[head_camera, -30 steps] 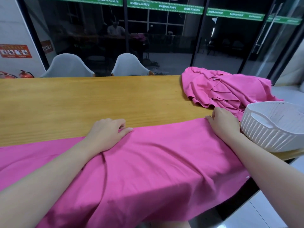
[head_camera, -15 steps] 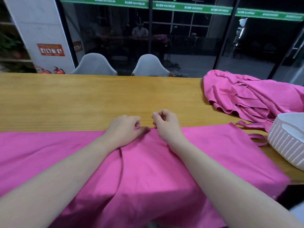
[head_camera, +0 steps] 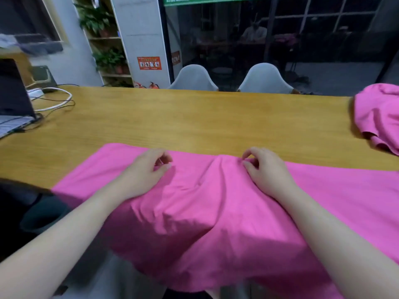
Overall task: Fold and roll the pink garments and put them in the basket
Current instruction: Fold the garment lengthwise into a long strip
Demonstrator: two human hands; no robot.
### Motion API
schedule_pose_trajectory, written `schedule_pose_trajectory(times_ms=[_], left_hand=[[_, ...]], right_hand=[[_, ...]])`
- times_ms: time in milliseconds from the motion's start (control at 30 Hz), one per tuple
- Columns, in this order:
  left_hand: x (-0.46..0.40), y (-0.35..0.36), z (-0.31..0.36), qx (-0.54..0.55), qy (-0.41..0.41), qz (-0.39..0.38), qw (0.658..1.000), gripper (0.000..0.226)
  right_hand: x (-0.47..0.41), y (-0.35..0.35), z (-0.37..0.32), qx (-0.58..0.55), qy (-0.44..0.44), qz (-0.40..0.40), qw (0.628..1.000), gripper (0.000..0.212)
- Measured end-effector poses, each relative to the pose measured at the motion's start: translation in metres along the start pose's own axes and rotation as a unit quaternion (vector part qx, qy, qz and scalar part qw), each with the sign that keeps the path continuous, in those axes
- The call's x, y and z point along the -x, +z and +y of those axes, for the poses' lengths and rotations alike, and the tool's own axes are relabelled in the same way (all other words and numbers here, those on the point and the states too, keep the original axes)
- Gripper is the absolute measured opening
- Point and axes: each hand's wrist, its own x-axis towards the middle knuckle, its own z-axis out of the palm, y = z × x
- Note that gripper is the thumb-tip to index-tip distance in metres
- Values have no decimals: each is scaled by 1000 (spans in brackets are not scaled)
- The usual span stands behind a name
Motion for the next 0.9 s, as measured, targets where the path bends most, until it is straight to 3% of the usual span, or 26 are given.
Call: schedule_pose_trajectory(times_ms=[200,333,433,533,667,800,900], left_hand=[[39,-33,-47,-101,-62,55,991,35],[47,-38,-54,-80,-99,88,988,30],[51,-47,-58,-24,-139,72,987,23],[52,-58,-57,53,-158,94,981,25],[53,-70,-52,212,-176,92,957,21],[43,-79,-53,252,-180,85,947,19],[31,-89,-55,178,-145,105,968,22]], right_hand=[[-3,1,-6,64,6,-21,998,20],[-18,-1,-16,87,98,-56,990,23],[-20,6,-28,100,128,-13,987,28],[-14,11,-35,84,74,32,993,26],[-16,12,-30,46,-16,13,999,14],[-16,14,-28,28,-72,6,997,5],[-19,15,-27,16,-62,-11,998,7]])
